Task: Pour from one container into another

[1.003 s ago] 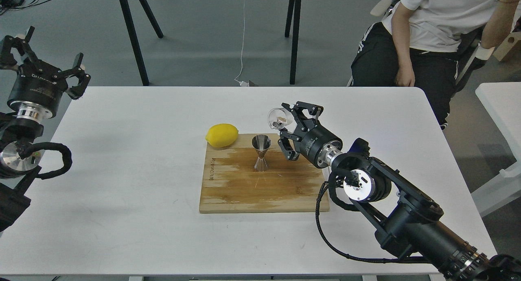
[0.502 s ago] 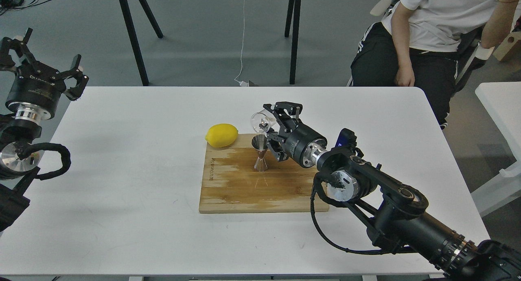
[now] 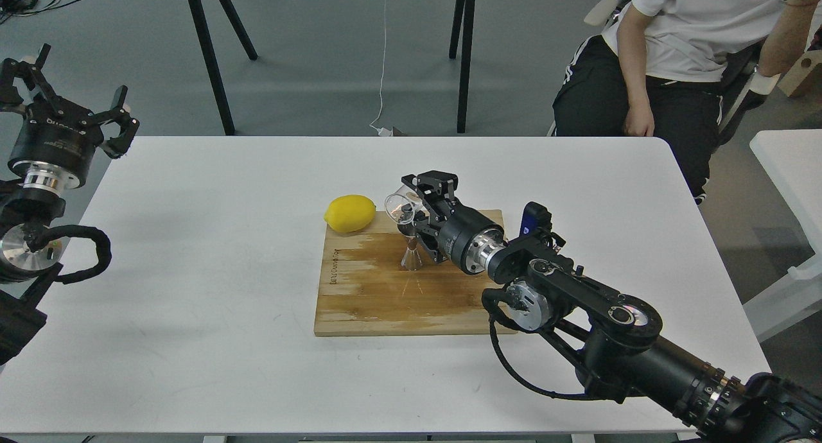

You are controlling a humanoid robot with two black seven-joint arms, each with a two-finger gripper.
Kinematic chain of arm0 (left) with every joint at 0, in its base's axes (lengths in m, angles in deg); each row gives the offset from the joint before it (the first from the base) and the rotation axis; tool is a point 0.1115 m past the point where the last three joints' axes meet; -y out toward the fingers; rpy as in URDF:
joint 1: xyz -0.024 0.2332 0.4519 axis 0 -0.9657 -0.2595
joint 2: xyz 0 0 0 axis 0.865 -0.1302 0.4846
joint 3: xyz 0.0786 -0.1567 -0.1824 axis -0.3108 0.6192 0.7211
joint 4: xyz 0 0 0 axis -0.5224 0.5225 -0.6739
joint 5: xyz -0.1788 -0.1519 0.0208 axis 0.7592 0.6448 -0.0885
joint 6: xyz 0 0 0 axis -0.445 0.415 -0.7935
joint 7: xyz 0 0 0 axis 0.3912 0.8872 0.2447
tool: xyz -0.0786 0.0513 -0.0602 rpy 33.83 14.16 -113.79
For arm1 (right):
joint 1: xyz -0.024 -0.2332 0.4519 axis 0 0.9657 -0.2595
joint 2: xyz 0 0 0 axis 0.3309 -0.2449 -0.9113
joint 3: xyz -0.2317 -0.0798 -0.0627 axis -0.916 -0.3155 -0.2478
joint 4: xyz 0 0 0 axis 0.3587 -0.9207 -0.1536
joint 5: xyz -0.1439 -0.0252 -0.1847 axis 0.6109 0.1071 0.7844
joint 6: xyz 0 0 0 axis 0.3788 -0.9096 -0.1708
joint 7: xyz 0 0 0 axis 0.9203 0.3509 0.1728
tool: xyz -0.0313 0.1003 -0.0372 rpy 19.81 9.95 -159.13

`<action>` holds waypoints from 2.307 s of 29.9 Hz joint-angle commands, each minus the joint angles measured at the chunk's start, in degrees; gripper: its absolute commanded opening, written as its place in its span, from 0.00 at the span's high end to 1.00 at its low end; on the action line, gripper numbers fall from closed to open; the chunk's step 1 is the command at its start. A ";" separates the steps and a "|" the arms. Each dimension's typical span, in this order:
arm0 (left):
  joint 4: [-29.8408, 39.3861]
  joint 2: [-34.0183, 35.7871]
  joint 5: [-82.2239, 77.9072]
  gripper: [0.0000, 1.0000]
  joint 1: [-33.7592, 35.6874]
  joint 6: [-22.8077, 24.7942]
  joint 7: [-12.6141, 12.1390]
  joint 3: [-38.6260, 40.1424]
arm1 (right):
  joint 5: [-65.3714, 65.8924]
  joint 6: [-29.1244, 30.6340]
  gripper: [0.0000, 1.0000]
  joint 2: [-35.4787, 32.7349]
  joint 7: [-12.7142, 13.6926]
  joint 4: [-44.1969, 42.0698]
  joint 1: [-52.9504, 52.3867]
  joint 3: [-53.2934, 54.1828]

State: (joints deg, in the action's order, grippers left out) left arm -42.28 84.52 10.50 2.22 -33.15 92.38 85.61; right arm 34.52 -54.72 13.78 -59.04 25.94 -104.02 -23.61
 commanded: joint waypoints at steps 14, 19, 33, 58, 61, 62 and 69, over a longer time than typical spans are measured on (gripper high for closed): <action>0.00 0.09 0.00 0.00 0.09 0.00 -0.10 0.00 | 0.04 0.00 0.71 -2.51 -0.02 0.02 -0.93 0.00; 0.00 0.00 0.00 0.00 0.00 0.00 -0.10 0.00 | 0.21 0.00 0.71 -3.04 -0.02 -0.16 -1.72 -0.08; 0.00 -0.09 0.00 0.00 -0.09 0.00 -0.10 0.00 | 8.03 -0.09 0.71 -3.13 -0.11 -0.42 -1.72 -0.26; 0.00 0.00 0.00 0.00 0.00 0.08 -0.01 0.00 | 16.64 -3.69 0.71 -3.04 -1.08 -0.33 -2.78 -5.18; 0.00 0.00 0.00 0.00 0.00 0.08 -0.01 0.00 | 18.40 -3.96 0.71 -3.04 -1.08 -0.42 -2.78 -5.18; 0.00 0.00 0.00 0.00 0.00 0.08 -0.01 0.00 | 18.67 -3.96 0.71 -3.04 -1.08 -0.42 -2.78 -5.18; 0.00 0.00 0.00 0.00 -0.09 0.00 -0.01 0.09 | 19.28 -4.48 0.71 -3.04 -1.08 -0.60 -2.78 -5.27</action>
State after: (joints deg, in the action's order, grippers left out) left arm -42.27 84.53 10.50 2.15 -33.06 92.38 85.62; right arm 53.75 -59.02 10.74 -60.12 25.39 -106.80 -28.84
